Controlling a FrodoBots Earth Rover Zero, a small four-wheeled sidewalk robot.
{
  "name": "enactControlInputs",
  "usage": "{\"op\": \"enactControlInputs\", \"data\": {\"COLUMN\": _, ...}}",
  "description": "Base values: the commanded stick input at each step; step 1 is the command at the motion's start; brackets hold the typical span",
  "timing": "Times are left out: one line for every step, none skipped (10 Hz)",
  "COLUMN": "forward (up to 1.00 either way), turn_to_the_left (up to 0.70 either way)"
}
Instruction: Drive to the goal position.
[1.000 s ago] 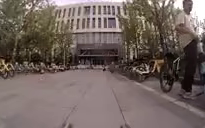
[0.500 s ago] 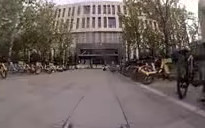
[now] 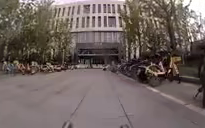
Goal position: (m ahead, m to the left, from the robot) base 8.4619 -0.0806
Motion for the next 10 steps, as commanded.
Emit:
{"op": "enactControlInputs", "data": {"forward": 1.0, "turn_to_the_left": 0.04}}
{"op": "enactControlInputs", "data": {"forward": 1.0, "turn_to_the_left": 0.04}}
{"op": "enactControlInputs", "data": {"forward": 1.0, "turn_to_the_left": 0.04}}
{"op": "enactControlInputs", "data": {"forward": 1.0, "turn_to_the_left": 0.04}}
{"op": "enactControlInputs", "data": {"forward": 1.0, "turn_to_the_left": 0.04}}
{"op": "enactControlInputs", "data": {"forward": 1.0, "turn_to_the_left": 0.04}}
{"op": "enactControlInputs", "data": {"forward": 1.0, "turn_to_the_left": 0.04}}
{"op": "enactControlInputs", "data": {"forward": 1.0, "turn_to_the_left": 0.04}}
{"op": "enactControlInputs", "data": {"forward": 1.0, "turn_to_the_left": 0.04}}
{"op": "enactControlInputs", "data": {"forward": 1.0, "turn_to_the_left": 0.03}}
